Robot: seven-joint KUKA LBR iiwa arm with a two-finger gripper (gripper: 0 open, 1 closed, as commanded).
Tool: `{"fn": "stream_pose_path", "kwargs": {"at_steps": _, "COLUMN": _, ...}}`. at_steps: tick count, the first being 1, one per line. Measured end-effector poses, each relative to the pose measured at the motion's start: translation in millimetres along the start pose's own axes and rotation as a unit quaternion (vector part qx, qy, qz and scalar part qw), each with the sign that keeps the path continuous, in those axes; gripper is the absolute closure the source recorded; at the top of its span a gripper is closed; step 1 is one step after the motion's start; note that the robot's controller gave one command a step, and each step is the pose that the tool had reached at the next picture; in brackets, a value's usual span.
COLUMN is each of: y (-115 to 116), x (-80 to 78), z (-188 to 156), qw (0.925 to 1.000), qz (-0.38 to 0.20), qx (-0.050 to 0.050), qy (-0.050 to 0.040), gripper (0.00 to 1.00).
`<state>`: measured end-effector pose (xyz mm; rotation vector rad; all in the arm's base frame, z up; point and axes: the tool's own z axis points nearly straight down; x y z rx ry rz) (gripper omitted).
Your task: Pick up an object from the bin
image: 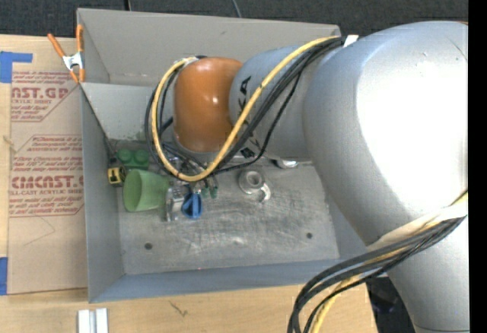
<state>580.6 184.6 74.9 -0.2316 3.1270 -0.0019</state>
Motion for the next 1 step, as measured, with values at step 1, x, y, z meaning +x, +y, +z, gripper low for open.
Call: {"fn": "stream_pose_path", "kwargs": {"at_steps": 1, "y": -45.1, "x": 9.3, "z": -169.2, "qw": 0.9994, "qz": -0.035, "qx": -0.001, "qy": -0.0025, "gripper": 1.0}}
